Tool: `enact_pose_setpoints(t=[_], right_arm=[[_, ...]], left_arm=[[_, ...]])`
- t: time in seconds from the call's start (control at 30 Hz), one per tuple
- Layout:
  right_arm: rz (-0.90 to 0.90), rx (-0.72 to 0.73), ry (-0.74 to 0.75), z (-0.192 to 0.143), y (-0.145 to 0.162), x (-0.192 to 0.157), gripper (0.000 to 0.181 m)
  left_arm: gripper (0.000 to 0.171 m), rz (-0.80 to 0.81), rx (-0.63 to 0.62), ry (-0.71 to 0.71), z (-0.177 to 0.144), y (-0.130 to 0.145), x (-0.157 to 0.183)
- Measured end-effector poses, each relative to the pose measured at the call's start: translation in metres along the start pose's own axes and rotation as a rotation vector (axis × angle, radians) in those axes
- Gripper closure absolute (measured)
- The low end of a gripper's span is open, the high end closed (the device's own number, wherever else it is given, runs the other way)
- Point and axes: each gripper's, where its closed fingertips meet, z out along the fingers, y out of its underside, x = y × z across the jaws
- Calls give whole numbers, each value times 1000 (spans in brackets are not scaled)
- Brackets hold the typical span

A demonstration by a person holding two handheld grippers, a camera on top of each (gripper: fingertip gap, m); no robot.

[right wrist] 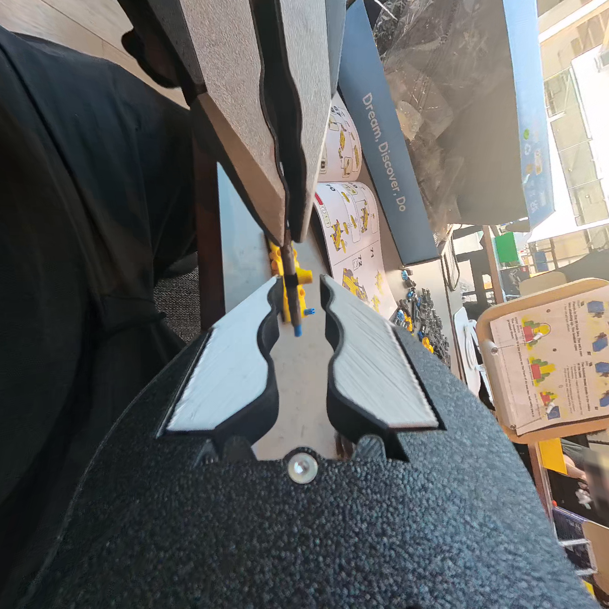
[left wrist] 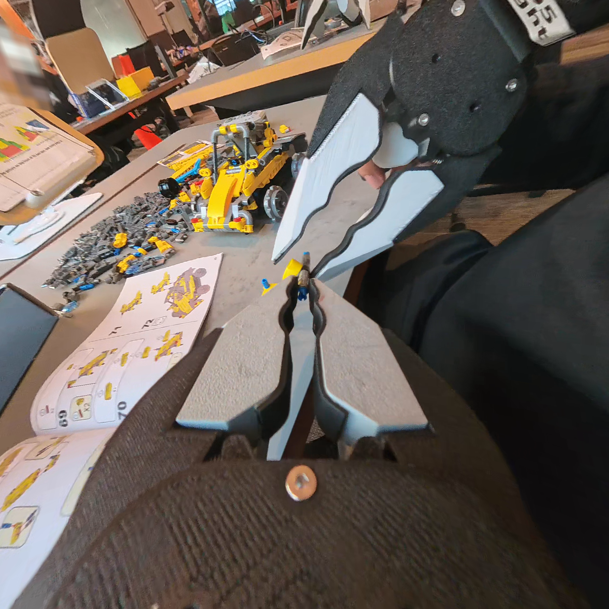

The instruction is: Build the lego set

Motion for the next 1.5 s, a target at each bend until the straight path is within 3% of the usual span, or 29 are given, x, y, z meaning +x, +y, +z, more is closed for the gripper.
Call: enact_pose_setpoints(t=[0.27, 0.43, 0.57, 0.7, 0.77, 0.93, 1.07, 1.17, 1.3, 1.37, 1.5], right_arm=[[-20, -30, -37, 2, 4, -9, 164], [19, -60, -10, -6, 22, -1, 164], [66, -30, -5, -12, 23, 3, 164], [164, -1, 3, -16, 28, 11, 164], [212, -19, 19, -21, 37, 19, 165], [291, 6, 13, -34, 43, 31, 165], [342, 93, -85, -35, 29, 22, 164], [281, 161, -119, -34, 11, 14, 165], [194, 72, -66, -20, 16, 11, 164], [180, 81, -66, -19, 13, 10, 165], [172, 61, -102, -15, 15, 6, 164]], left_arm=[[168, -67, -32, 58, 2, 9, 3], [133, -118, -158, 25, 4, 24, -21], [125, -139, -315, 69, 17, 43, -26], [131, -153, -463, 85, 27, 57, -33], [146, -193, -520, 133, 27, 59, -33], [148, -285, -588, 212, 28, 59, -32], [149, -549, -570, 375, 28, 48, -16], [149, -739, -523, 464, 27, 39, -13], [149, -989, -452, 649, 21, 18, -2], [149, -1042, -484, 683, 19, 21, 1], [150, -974, -557, 601, 21, 39, -2]])
